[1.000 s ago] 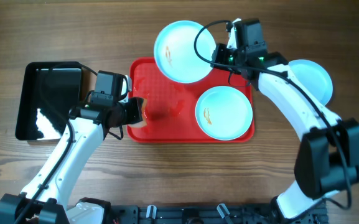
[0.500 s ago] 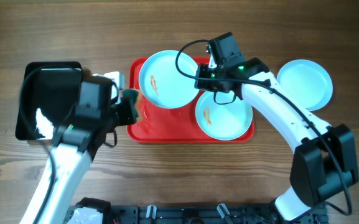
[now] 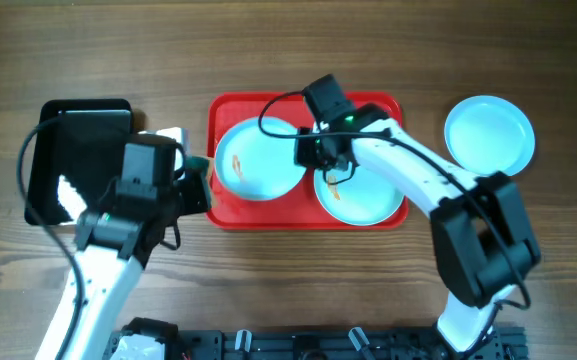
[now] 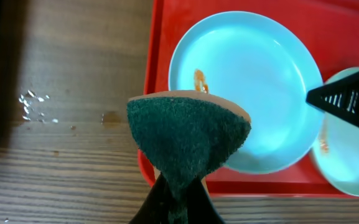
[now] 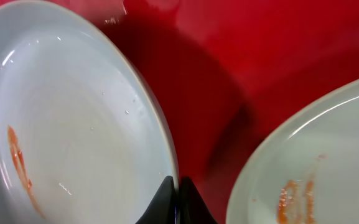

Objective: Clean dirty plates on tray and stack at the side
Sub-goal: 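Drag the top plate toward the left and bring the sponge onto it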

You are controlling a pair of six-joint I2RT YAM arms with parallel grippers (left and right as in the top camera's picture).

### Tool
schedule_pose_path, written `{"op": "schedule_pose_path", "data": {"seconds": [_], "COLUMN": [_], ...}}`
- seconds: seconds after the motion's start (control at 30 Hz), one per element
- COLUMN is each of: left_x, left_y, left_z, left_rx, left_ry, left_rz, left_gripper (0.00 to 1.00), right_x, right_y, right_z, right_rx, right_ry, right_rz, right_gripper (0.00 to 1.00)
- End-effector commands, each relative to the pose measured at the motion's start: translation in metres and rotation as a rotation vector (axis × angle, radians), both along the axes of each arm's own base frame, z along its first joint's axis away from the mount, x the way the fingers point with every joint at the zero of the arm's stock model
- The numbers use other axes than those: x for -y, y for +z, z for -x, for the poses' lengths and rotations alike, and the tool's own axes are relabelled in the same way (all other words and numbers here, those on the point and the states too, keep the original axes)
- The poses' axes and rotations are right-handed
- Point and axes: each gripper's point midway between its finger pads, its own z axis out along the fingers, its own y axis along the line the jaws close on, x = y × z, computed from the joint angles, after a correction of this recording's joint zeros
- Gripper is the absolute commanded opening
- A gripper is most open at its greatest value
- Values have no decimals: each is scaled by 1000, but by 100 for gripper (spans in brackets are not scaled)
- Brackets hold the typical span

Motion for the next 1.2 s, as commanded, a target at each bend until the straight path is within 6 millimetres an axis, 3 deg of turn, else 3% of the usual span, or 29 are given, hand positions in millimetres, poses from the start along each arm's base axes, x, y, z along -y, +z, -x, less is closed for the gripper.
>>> {"op": "schedule_pose_path", "data": {"seconds": [0.0,0.17,0.4,0.8,1.17], "left_x": [-2,6,13,44,82], "left_y": [-28,-55,-63,-58,-97], "left_z": [-2,1,1,-43,-58], "left_rx": [-107,-219,-248,-123,-149], "left_ry": [19,-3,-20,-43,-119], "left_rz": [-25,-4,29,184,204], "left_gripper": [4,4,4,4,4], "right_x": [-8,-10,-4,-2,2], "right_y": [-25,-39,-46,-51,-63], "right_z": [13,10,1,9,13], "right_rx": [-54,-51,-20,-38,-31], "right_ry": [15,14,-27,-17,-22], "right_rz": [30,51,90,100,97], "right_gripper": [4,4,4,4,4]}}
